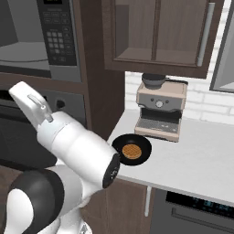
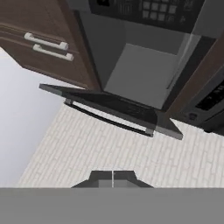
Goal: Open the microwave, place the bowl with waffle inside the microwave, then close the microwave door and turn it on.
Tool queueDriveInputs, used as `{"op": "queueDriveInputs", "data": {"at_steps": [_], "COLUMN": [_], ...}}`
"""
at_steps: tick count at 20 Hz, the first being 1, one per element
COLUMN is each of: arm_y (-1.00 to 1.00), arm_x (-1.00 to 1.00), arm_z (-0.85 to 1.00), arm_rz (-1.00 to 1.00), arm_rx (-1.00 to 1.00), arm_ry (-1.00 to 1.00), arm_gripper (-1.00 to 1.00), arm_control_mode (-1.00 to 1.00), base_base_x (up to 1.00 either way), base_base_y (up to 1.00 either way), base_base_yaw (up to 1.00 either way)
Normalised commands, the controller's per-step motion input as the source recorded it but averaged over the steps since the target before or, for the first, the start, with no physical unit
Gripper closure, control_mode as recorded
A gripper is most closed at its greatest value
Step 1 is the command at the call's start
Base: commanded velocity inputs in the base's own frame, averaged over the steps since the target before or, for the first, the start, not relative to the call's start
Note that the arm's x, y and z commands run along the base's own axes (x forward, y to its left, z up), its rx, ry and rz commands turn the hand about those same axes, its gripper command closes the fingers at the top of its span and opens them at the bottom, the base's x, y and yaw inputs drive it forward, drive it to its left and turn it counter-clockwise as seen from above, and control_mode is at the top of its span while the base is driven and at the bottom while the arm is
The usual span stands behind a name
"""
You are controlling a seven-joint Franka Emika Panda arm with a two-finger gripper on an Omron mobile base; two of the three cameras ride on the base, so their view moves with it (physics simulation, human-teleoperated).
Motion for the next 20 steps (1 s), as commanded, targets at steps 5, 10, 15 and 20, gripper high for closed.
{"op": "queueDriveInputs", "data": {"at_steps": [5,10,15,20], "arm_y": [0.44,0.51,0.51,0.29], "arm_x": [0.61,0.45,0.48,0.59], "arm_z": [0.02,0.05,0.0,0.0], "arm_rz": [0.23,0.16,0.0,-0.05], "arm_rx": [-0.06,-0.06,0.0,0.0], "arm_ry": [-0.03,0.0,-0.01,0.0], "arm_gripper": [1.0,1.0,1.0,1.0], "arm_control_mode": [-1.0,-1.0,-1.0,-1.0], "base_base_x": [0.0,0.0,0.0,0.0], "base_base_y": [0.0,0.0,0.0,0.0], "base_base_yaw": [0.0,0.0,0.0,0.0]}}
